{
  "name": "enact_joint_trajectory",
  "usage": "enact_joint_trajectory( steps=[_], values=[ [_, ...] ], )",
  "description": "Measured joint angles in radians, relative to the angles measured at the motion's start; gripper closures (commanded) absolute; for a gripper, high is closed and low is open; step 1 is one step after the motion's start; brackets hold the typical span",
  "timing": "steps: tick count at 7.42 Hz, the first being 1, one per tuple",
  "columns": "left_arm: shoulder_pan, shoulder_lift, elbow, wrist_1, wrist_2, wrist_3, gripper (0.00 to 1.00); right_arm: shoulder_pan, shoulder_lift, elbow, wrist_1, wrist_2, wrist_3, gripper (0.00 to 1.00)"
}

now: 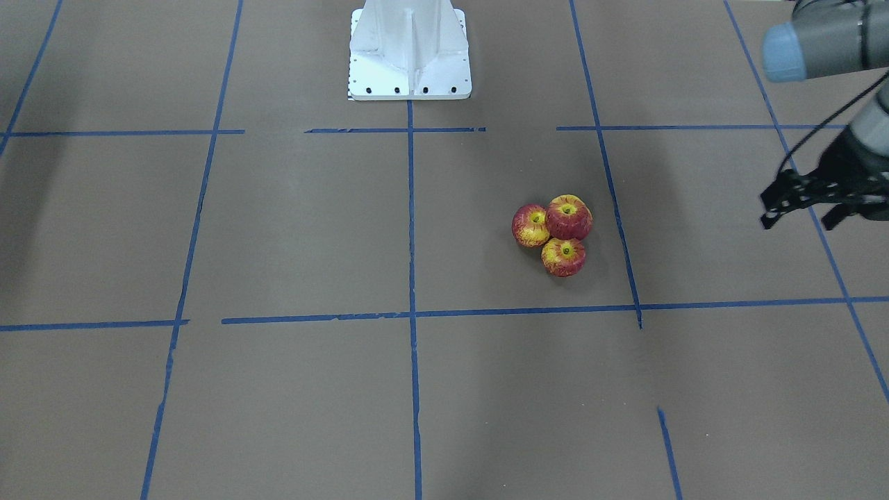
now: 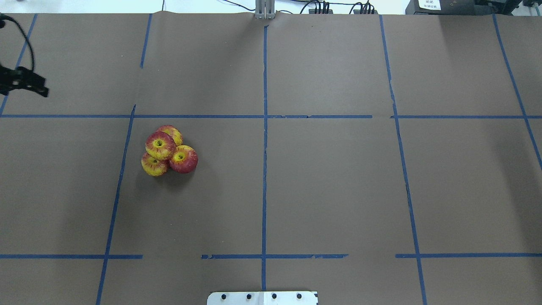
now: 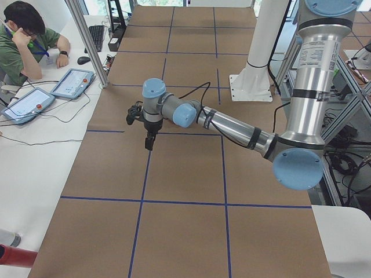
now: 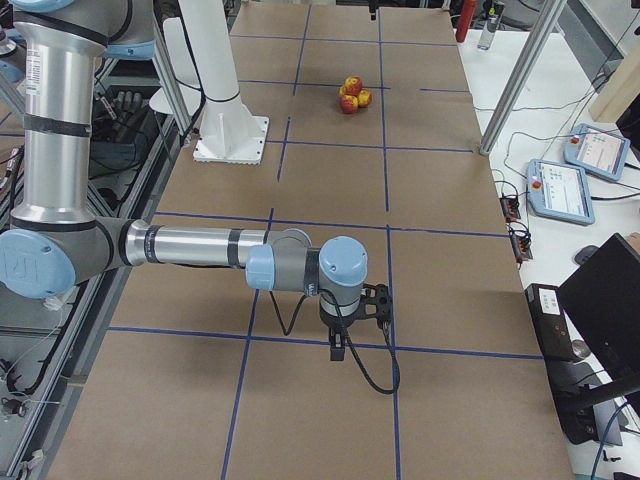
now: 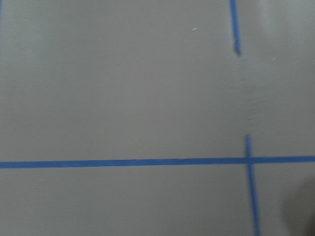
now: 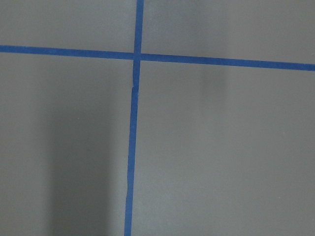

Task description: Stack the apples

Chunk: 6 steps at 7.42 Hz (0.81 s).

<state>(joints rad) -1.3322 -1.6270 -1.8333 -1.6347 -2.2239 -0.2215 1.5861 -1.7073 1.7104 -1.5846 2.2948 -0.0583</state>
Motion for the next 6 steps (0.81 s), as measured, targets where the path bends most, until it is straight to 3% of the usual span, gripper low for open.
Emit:
enact_joint_trajectory(
  steps=[2,4,6],
  values=[
    [-0.18,0.065,0.029,0.137,-0.011,0.38,0.0,0.0,0.0,0.0,0.0,0.0,0.0,0.0],
    [-0.267,0.145,0.055,0.158,-0.053,0.487,0.0,0.0,0.0,0.0,0.0,0.0,0.0,0.0],
    [-0.284,0.174,0.061,0.155,-0.105,0.478,0.0,0.0,0.0,0.0,0.0,0.0,0.0,0.0]
  ],
)
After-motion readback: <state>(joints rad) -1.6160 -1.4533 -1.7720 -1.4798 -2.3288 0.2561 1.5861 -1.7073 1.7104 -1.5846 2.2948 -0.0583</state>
